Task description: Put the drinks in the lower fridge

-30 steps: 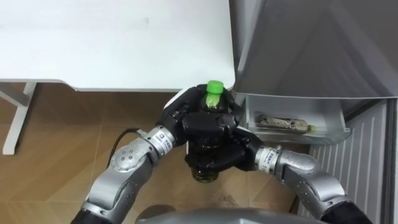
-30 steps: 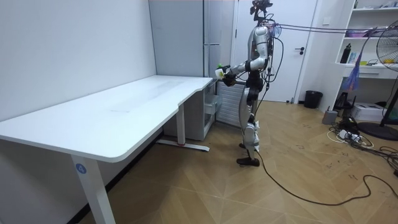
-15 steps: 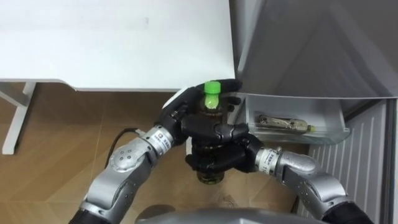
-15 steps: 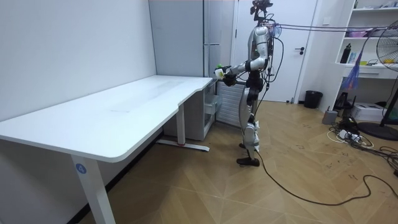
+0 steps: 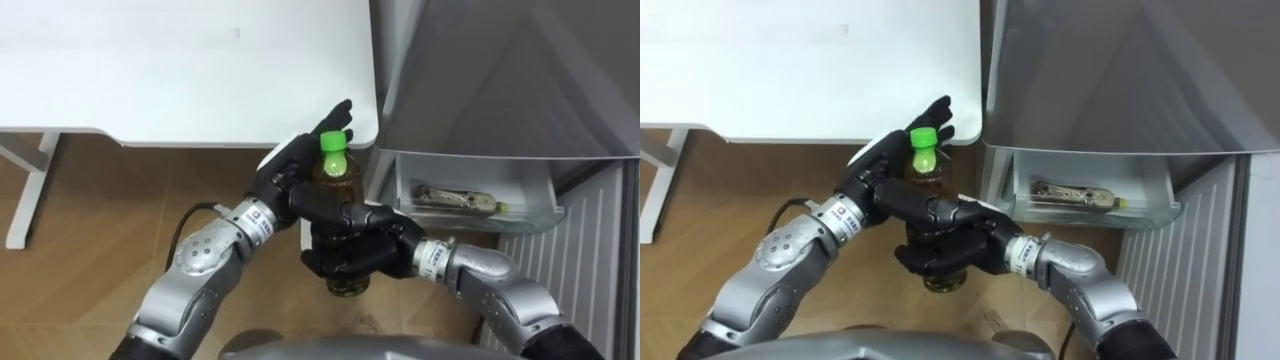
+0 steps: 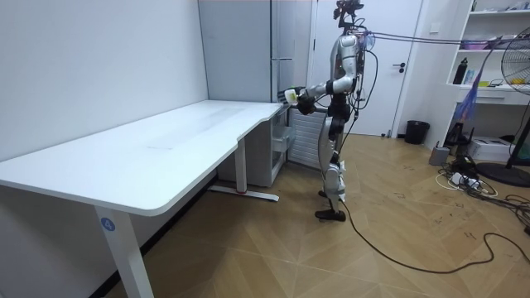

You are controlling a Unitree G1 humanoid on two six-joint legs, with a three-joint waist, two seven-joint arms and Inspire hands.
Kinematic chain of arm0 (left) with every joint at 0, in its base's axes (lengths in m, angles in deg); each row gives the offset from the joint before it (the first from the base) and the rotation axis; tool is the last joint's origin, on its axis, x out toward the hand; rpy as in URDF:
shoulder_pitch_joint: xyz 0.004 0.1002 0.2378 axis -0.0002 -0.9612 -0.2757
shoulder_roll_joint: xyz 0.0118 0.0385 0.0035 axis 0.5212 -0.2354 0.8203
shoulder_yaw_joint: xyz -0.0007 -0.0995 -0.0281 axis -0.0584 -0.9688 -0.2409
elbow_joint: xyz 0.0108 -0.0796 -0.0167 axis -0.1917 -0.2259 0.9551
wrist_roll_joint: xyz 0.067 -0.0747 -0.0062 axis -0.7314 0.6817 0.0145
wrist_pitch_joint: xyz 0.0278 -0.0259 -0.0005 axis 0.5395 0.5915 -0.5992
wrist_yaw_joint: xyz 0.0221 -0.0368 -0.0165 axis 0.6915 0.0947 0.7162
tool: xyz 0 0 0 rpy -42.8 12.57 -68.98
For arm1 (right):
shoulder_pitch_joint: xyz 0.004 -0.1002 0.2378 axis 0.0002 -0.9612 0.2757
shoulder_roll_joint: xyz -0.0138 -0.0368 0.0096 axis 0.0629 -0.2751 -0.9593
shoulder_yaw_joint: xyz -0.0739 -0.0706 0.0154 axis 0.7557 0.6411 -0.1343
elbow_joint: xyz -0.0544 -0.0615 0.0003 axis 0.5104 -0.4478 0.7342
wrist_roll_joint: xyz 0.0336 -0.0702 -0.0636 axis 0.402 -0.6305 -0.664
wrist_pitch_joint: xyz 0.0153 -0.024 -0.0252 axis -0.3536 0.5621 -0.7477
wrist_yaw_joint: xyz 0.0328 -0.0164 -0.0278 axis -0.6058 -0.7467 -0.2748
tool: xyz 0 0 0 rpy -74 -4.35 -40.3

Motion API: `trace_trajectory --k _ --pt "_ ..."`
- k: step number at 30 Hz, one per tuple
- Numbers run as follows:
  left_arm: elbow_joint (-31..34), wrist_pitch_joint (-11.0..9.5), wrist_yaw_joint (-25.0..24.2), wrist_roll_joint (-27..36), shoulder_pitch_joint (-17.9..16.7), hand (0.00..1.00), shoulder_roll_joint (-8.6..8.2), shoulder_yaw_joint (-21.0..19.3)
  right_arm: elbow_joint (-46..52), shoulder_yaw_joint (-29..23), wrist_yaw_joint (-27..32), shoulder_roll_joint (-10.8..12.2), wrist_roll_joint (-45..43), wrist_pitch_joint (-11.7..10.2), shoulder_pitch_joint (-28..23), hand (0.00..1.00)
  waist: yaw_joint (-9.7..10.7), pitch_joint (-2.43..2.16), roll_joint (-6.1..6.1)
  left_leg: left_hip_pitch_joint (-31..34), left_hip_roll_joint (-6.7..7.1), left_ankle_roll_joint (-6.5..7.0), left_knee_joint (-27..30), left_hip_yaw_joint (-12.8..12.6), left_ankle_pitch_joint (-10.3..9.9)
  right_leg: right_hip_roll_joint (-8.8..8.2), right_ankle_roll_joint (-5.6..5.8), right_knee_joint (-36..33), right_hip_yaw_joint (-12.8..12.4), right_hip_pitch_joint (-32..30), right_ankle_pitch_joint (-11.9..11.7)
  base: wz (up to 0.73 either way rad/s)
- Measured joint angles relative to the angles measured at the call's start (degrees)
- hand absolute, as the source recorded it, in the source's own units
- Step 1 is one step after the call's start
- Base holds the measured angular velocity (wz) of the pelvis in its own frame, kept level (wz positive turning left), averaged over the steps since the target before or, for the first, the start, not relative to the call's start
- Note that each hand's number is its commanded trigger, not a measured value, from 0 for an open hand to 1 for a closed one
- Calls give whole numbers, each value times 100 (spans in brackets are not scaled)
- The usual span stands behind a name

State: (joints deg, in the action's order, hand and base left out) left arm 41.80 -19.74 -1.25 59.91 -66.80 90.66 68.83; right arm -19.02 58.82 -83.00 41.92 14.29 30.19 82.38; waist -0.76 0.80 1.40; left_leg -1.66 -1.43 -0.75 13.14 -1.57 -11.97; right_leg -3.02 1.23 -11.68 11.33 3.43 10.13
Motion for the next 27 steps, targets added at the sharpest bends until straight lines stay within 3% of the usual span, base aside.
trace_trajectory --k 11,14,16,27 --pt "73 -222 7 2 69 0 84 -45 2 7 -20 -2 -75 3 -5 100 -44 24 -40 -2 -8 -2 26 17 -3 8 -11 -3 15 36 -7 0" --pt "245 -403 102 15 74 0 146 -144 3 7 -31 -26 -74 3 -53 100 -81 16 -56 -13 -7 -2 11 19 -3 7 -12 -3 0 41 -7 -1" --pt "246 -540 196 11 97 0 121 -266 3 7 -87 -99 -74 3 -57 100 -123 12 -70 -73 -5 -1 -12 8 -1 6 -12 -1 -17 64 -7 -4" --pt "267 -703 943 -225 118 0 136 -1129 8 -67 -195 -299 -306 2 -418 100 -324 9 -87 -203 -6 0 -129 -15 0 8 -10 10 -13 151 -6 0"
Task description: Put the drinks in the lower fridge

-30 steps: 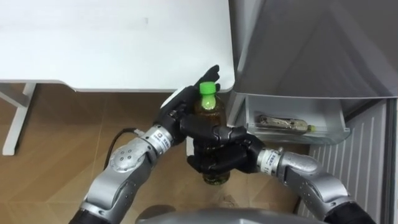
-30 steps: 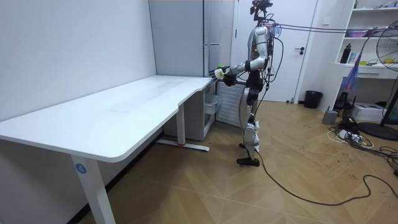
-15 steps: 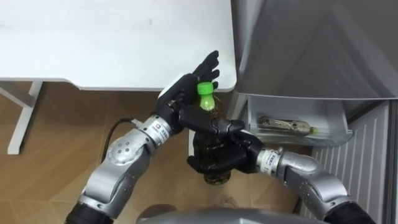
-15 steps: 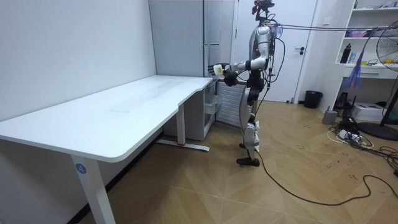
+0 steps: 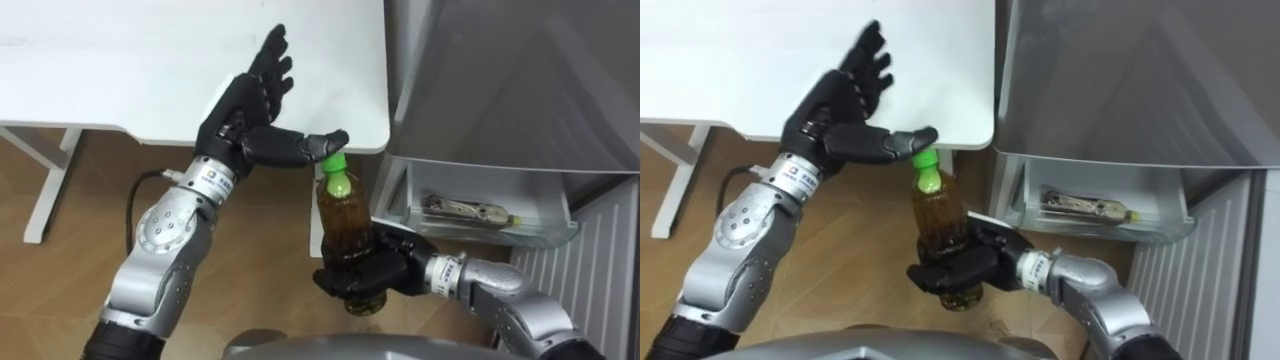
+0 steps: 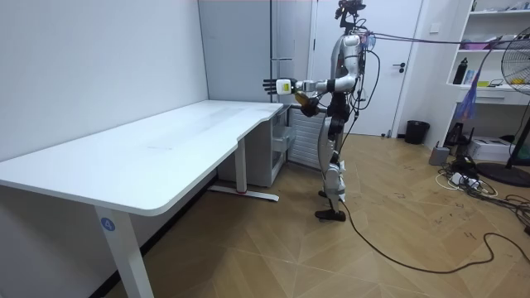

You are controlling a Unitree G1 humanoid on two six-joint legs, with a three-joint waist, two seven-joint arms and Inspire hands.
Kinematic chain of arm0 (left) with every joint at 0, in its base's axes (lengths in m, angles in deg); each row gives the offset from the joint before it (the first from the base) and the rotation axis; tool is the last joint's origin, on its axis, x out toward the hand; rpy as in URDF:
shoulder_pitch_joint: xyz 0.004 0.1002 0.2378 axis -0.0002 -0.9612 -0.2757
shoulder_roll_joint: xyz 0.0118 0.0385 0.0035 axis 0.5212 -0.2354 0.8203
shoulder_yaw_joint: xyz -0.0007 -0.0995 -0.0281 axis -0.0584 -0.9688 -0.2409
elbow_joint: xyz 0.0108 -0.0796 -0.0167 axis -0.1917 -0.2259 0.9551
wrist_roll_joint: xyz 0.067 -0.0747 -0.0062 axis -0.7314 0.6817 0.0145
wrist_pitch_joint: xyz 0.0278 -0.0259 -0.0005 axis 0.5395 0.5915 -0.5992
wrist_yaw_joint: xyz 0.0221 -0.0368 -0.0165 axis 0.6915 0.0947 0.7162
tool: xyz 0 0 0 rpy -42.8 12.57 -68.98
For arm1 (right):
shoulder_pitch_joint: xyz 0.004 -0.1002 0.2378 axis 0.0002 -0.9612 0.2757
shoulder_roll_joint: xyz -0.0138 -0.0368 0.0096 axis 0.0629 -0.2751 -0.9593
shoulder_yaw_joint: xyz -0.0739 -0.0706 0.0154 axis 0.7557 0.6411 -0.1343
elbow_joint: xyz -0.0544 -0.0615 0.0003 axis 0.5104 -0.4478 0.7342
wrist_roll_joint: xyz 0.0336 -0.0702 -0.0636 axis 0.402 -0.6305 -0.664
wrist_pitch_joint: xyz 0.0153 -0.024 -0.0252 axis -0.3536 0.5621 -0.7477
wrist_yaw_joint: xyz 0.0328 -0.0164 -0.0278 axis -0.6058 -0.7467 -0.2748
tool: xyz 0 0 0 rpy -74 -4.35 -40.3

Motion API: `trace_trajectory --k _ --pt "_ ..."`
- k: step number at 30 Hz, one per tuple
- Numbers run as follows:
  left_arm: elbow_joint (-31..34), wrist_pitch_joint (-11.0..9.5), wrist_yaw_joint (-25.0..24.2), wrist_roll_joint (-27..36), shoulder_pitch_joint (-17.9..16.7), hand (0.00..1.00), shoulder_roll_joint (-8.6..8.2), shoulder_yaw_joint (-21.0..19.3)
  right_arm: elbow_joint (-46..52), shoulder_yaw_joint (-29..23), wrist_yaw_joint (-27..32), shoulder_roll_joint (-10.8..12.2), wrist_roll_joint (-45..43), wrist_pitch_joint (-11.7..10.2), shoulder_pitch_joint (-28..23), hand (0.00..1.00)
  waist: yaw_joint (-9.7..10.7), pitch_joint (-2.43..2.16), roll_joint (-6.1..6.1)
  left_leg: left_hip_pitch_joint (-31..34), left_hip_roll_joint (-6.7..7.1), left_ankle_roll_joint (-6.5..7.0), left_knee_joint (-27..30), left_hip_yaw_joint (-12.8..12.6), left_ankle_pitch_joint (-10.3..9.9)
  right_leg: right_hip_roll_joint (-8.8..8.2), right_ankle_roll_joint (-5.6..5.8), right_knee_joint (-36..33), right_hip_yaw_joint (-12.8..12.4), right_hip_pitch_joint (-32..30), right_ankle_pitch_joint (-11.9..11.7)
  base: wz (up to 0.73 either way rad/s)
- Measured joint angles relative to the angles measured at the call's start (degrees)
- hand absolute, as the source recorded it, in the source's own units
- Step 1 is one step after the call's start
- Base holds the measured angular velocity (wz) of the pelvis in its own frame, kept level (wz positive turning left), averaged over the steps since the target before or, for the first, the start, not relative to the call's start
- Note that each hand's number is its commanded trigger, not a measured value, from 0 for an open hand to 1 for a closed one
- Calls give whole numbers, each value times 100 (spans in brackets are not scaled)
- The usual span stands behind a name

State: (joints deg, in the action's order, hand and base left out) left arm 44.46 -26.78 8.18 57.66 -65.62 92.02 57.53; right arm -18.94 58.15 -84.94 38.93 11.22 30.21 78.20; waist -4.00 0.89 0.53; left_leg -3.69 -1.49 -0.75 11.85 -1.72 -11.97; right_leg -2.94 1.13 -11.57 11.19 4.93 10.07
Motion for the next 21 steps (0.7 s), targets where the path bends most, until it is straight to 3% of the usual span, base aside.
trace_trajectory --k 5,10,21 --pt "147 -92 310 8 -1 0 5 -243 2 -195 -128 -23 -38 0 -73 100 -90 11 -28 0 -2 0 -7 4 0 1 0 0 -5 -17 0 0" --pt "238 -244 512 14 -1 0 12 -579 3 -508 -127 11 -38 0 -79 100 -122 -7 -70 -4 -3 -1 -25 4 0 6 1 1 0 6 1 0" --pt "104 -247 837 24 -150 0 -12 -1276 3 -956 -118 217 -252 21 -266 100 -310 -26 -19 -111 10 -1 -30 48 1 3 3 109 49 186 2 2"
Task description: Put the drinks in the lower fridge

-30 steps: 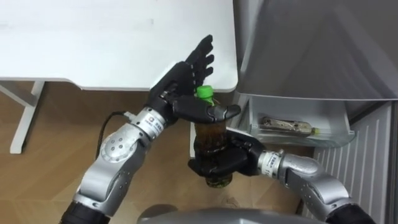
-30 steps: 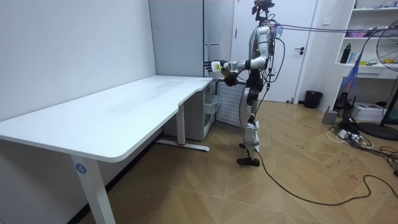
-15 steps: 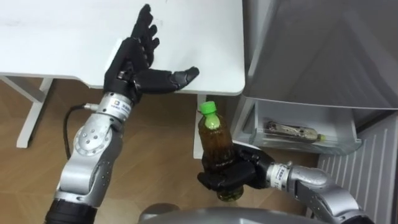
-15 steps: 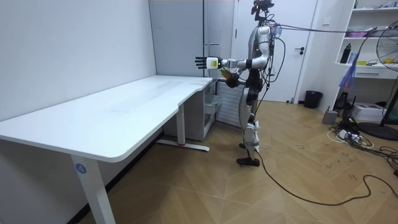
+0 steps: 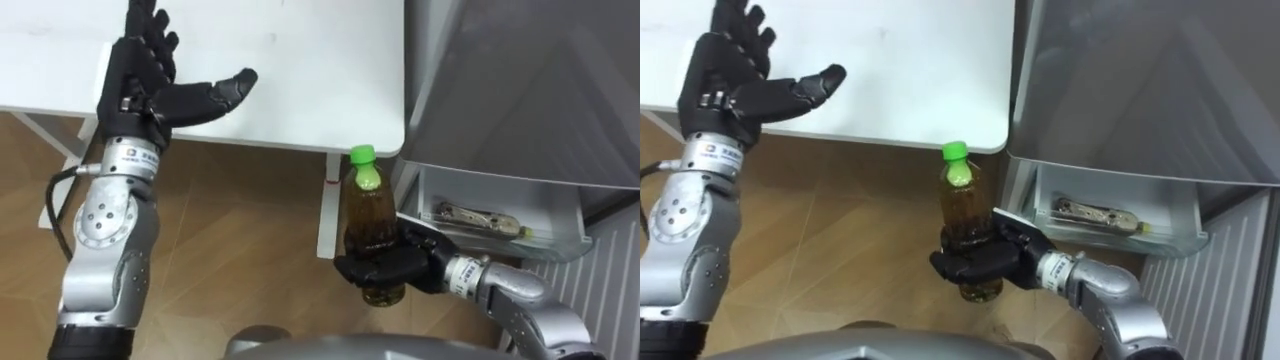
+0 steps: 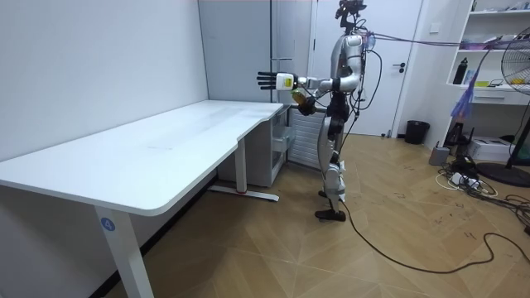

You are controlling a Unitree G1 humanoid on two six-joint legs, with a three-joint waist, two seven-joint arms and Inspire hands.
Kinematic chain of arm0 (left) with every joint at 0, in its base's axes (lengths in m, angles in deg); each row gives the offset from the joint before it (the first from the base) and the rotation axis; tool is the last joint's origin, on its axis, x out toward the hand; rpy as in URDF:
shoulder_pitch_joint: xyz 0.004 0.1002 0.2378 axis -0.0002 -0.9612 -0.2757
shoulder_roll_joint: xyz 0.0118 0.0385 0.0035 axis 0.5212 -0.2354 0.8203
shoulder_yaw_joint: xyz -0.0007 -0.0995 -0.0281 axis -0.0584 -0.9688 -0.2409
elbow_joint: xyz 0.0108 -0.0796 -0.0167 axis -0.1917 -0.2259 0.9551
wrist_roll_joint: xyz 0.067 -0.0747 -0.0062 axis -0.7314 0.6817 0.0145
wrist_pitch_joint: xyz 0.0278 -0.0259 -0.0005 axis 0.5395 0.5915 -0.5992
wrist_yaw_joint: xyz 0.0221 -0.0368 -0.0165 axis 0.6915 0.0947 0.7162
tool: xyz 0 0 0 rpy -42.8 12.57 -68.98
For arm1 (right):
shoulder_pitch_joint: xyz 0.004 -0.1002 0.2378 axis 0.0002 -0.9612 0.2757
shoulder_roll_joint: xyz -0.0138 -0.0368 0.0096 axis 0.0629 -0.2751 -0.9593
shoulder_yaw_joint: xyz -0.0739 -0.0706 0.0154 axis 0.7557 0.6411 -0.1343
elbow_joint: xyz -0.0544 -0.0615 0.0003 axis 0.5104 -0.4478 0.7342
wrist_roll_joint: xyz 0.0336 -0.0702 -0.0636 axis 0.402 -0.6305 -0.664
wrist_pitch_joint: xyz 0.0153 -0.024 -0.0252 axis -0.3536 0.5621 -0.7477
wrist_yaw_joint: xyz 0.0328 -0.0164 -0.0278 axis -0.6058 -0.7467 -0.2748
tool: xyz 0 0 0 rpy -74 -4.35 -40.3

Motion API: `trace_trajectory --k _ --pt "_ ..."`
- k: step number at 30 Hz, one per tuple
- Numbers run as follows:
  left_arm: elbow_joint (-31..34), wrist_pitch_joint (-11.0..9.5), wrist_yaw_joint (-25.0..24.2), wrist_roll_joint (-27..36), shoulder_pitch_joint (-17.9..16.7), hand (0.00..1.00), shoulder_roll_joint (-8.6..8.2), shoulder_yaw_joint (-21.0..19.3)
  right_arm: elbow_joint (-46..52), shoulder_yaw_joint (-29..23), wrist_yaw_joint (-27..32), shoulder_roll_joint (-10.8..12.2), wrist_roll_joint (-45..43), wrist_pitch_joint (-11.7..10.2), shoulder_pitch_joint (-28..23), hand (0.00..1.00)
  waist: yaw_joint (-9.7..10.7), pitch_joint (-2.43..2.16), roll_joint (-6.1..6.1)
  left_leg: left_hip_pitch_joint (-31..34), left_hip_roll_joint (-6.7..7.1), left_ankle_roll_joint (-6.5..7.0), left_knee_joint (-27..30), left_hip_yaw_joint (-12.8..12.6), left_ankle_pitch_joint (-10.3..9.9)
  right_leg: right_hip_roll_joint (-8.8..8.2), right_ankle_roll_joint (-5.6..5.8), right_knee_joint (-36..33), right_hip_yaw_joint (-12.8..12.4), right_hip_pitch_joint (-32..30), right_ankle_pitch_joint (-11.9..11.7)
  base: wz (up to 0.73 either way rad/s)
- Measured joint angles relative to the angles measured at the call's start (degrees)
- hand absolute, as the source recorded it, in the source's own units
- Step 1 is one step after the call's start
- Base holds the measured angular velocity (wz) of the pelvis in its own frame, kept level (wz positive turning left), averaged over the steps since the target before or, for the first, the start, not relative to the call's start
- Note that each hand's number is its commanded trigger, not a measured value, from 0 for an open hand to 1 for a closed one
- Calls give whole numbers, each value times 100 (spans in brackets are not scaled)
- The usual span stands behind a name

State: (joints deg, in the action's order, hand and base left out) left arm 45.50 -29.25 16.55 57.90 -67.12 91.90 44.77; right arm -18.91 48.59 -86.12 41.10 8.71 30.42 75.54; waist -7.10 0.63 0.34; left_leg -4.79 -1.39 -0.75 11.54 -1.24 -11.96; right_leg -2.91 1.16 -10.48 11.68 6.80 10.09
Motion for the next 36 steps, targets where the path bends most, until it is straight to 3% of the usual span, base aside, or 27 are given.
trace_trajectory --k 4,11,16,23,30,34,36 --pt "-478 9 327 508 -11 0 -1 4 1 -1 91 -53 26 24 1 100 -85 -4 -7 -90 1 -1 -19 26 -1 5 0 70 26 123 0 1" --pt "-1124 93 719 769 -132 0 -9 -3 1 -22 179 2 -23 269 1 100 -118 -5 -7 -72 2 -2 -21 30 -1 8 0 66 22 106 0 0" --pt "-1364 131 1047 1002 -259 0 -134 -150 13 -27 254 32 -8 336 1 100 -149 -12 3 -92 2 -2 -32 7 -1 8 0 69 7 105 0 0" --pt "-2679 174 1146 998 -352 0 -158 -157 13 -26 321 63 -4 366 -6 100 -152 -20 -23 -106 0 -2 -88 2 -1 13 0 76 -6 107 0 -1" --pt "-3765 325 1291 193 -572 0 -177 20 13 -22 404 81 19 388 -57 100 -125 -26 -13 -169 2 -2 -79 6 -1 6 0 75 36 174 0 2" --pt "-4305 596 1119 -540 -574 0 -207 321 13 -21 402 101 45 452 -58 100 -111 -32 0 -123 3 -3 -99 31 -3 6 0 85 56 153 0 3" --pt "-4475 639 1043 -734 -579 0 -214 327 13 -21 402 99 47 462 -61 100 -106 -38 9 -85 3 -5 -90 22 0 7 0 87 42 117 0 -3"
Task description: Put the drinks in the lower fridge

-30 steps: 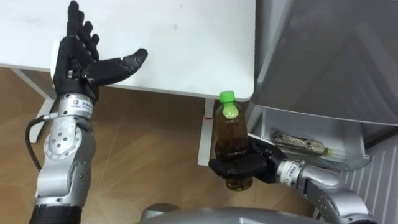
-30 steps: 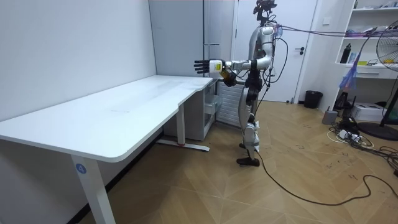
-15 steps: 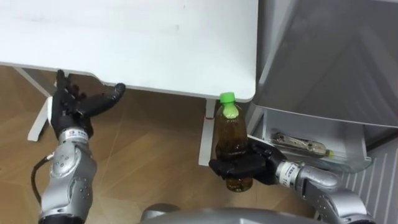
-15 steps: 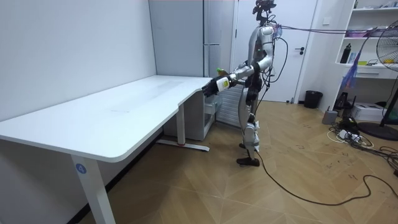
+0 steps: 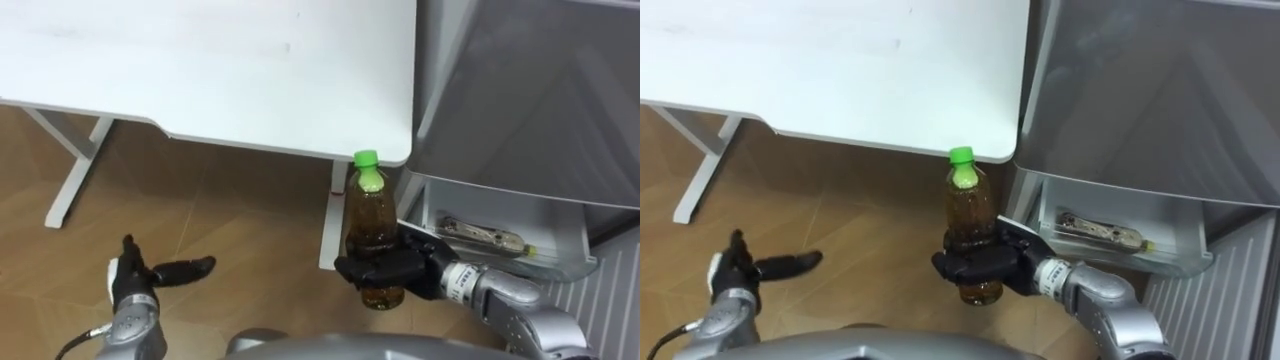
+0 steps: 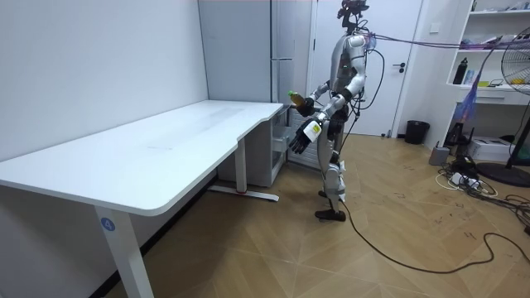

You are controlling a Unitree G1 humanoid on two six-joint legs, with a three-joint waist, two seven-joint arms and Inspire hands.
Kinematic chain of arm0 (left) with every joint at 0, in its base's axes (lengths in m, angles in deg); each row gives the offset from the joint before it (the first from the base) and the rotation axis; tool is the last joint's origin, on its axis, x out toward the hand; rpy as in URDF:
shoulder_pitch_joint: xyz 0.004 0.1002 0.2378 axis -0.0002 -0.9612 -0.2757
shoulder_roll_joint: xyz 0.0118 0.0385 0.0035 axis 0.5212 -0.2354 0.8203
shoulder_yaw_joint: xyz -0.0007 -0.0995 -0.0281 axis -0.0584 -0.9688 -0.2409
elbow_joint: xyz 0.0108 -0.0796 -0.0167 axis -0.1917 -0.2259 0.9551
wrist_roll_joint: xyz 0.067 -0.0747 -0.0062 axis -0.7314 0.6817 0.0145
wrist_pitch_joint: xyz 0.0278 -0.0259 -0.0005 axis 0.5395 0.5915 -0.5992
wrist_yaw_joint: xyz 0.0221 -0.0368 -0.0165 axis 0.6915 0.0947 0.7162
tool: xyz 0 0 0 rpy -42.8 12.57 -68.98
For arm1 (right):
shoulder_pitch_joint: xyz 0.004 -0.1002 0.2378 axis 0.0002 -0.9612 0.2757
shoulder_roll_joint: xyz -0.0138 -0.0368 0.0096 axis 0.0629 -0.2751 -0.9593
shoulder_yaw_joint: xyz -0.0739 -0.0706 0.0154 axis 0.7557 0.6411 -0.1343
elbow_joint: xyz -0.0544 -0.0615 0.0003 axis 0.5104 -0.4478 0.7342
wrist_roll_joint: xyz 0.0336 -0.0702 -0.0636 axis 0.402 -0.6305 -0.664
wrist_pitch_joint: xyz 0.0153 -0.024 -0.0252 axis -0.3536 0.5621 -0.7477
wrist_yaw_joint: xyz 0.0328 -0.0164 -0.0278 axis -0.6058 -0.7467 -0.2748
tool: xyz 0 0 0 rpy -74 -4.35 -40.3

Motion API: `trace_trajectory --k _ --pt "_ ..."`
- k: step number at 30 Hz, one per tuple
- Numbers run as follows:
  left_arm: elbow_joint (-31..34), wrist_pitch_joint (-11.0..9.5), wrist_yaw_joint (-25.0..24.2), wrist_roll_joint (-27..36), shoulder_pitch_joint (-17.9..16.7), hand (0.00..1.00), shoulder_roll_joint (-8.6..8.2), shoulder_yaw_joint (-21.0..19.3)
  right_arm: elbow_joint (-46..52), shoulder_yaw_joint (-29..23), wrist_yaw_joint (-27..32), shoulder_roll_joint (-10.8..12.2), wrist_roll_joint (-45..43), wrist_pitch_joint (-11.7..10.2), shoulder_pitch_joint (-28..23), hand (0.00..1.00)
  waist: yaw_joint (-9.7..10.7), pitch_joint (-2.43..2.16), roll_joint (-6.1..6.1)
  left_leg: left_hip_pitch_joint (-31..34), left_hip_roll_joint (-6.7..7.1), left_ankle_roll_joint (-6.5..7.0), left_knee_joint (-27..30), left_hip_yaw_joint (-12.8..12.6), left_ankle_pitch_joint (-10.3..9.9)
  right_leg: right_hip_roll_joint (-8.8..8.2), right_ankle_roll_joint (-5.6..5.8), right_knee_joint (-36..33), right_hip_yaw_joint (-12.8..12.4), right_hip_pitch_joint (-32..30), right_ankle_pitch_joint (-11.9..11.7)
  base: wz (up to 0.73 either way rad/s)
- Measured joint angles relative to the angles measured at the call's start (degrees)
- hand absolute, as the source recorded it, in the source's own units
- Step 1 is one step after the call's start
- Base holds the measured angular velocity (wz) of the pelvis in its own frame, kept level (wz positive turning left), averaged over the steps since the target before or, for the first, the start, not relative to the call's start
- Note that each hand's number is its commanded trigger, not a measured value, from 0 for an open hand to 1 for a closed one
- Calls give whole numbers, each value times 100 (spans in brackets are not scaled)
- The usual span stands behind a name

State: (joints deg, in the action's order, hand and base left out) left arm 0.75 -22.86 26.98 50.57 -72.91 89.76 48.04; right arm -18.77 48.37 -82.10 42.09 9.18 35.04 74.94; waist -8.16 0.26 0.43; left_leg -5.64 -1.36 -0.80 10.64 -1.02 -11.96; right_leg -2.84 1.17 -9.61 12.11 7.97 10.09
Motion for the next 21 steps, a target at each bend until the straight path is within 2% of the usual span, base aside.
trace_trajectory --k 8,12,21 --pt "-609 17 -71 -56 -31 0 28 92 -42 78 147 -73 18 0 0 100 52 -10 50 35 9 2 10 -38 1 -7 3 8 -34 -63 2 -2" --pt "-1189 8 -149 -56 31 0 28 168 -42 211 298 -97 277 0 -12 100 50 -6 43 34 9 2 3 -44 1 -5 3 35 -33 -58 2 0" --pt "-1479 169 -382 -70 -169 0 30 296 -9 204 572 -87 627 9 -15 100 57 -3 -28 21 -8 2 -42 -111 0 6 4 -10 -91 -122 0 -4"
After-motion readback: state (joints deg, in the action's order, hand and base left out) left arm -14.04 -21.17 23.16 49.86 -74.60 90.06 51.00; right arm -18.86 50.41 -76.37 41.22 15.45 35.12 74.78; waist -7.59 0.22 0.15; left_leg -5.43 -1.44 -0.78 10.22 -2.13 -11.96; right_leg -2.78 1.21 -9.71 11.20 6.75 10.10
